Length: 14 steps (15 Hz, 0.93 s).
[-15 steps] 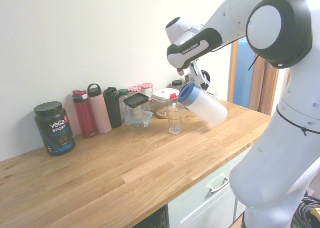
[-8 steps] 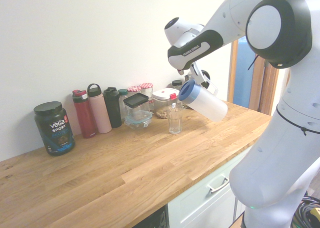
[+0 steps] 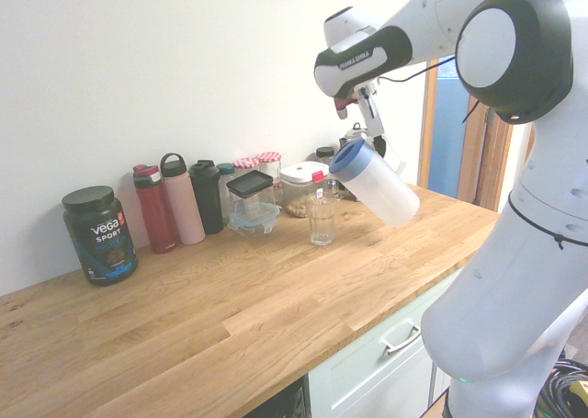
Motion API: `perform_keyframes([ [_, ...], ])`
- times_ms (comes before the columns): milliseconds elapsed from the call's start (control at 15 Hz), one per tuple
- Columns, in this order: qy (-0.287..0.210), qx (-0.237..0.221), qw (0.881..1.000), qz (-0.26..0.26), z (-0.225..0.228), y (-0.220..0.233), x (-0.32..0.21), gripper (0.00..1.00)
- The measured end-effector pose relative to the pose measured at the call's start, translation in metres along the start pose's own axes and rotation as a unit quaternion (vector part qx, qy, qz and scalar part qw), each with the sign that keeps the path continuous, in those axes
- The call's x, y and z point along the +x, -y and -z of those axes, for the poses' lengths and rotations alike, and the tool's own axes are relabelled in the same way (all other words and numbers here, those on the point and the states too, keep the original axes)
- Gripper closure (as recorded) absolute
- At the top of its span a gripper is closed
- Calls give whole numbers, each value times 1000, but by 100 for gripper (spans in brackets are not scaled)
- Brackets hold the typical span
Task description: Pour me some water
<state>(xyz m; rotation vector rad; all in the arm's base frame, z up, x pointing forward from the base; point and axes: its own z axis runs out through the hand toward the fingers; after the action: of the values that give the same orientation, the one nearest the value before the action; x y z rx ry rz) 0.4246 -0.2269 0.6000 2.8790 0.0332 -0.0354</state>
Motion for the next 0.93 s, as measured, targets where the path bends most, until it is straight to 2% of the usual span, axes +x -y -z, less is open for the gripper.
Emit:
perform_keyframes([
  [267, 6, 137, 990, -29, 27, -10, -44, 100],
  [467, 2, 205, 975, -87, 42, -24, -80, 100],
  [667, 7, 212, 960, -181, 60, -8, -104, 100],
  [933, -3, 210, 935, -286, 53, 62, -117, 100],
])
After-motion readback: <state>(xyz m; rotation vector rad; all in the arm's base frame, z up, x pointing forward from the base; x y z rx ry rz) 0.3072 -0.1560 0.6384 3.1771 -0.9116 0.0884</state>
